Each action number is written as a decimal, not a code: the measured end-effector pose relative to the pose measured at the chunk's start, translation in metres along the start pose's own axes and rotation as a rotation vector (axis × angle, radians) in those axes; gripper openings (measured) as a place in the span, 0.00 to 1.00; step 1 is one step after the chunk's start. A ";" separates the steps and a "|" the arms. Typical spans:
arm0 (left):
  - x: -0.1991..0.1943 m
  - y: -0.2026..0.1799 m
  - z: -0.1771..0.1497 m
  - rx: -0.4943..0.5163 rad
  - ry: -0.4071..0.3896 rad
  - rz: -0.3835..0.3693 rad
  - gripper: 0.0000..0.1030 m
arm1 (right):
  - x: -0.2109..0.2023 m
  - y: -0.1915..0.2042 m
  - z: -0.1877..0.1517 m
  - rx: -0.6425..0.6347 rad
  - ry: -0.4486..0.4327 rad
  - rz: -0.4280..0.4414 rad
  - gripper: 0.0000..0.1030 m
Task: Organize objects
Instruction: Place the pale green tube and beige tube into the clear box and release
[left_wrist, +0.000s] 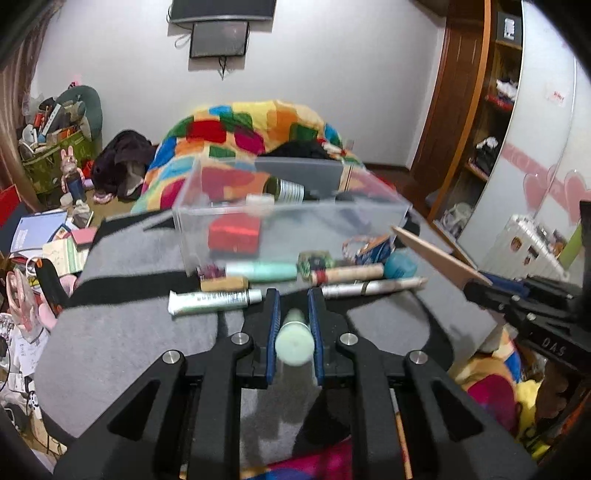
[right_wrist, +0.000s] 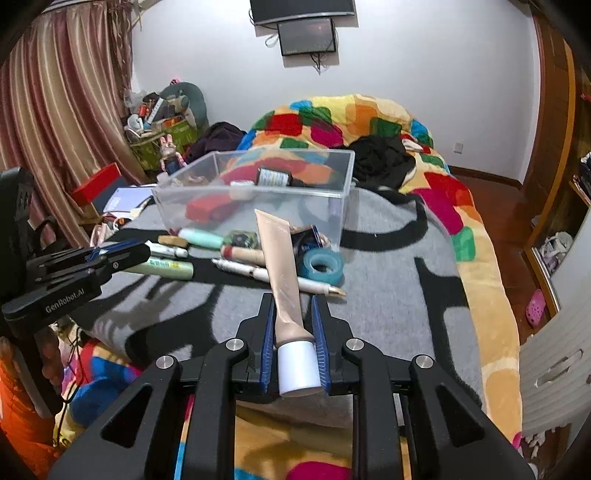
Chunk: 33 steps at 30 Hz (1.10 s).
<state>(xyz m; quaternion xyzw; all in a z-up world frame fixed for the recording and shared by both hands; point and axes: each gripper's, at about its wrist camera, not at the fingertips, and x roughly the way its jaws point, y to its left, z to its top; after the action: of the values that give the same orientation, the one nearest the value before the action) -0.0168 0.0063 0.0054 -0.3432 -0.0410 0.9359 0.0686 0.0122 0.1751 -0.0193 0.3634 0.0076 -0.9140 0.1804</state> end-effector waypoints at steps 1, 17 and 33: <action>-0.003 -0.001 0.003 0.001 -0.012 -0.002 0.14 | -0.002 0.001 0.002 -0.002 -0.007 0.005 0.17; -0.023 0.010 0.064 -0.024 -0.140 0.019 0.14 | 0.007 0.000 0.060 -0.032 -0.114 0.008 0.17; 0.020 0.047 0.127 -0.049 -0.162 0.153 0.14 | 0.071 -0.007 0.110 -0.056 -0.070 -0.005 0.17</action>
<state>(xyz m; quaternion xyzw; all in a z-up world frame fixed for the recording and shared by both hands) -0.1189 -0.0403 0.0830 -0.2699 -0.0430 0.9618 -0.0151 -0.1103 0.1425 0.0130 0.3261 0.0279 -0.9259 0.1885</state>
